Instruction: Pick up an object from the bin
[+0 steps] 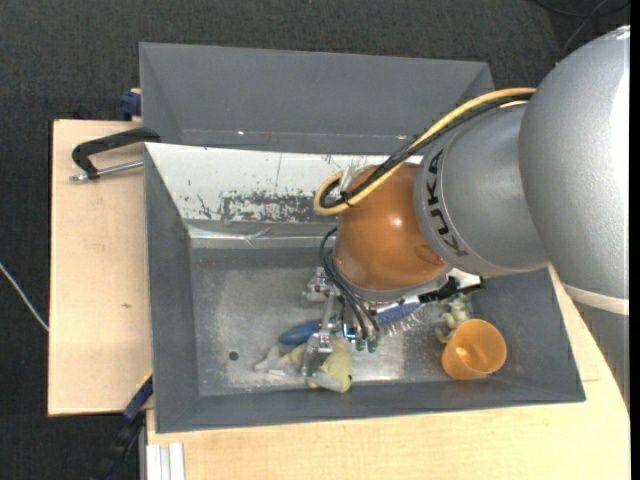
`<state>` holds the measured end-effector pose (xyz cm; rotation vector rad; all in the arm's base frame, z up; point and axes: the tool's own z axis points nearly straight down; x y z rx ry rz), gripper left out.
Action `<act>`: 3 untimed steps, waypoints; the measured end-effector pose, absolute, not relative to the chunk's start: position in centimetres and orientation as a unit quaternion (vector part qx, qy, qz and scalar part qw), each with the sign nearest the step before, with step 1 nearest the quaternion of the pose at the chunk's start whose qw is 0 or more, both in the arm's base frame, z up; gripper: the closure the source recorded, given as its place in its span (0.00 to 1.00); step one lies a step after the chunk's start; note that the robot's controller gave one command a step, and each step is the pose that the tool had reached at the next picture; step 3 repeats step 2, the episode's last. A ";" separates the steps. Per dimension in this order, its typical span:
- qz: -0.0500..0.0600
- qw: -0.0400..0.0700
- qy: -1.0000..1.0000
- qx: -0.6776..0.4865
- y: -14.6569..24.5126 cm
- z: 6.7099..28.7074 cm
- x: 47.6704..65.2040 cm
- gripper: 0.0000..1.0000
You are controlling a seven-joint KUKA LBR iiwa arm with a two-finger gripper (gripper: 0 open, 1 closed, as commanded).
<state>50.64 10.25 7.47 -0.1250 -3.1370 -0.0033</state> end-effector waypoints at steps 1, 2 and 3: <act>-0.001 0.001 -0.999 -0.037 10.5 7.6 50.6 1.00; -0.002 -0.006 -0.999 0.048 13.0 22.3 52.1 1.00; -0.002 -0.006 -0.999 0.048 13.0 22.3 52.1 1.00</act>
Offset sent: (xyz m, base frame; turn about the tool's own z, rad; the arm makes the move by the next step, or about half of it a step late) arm 0.0000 0.0000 0.0000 0.0000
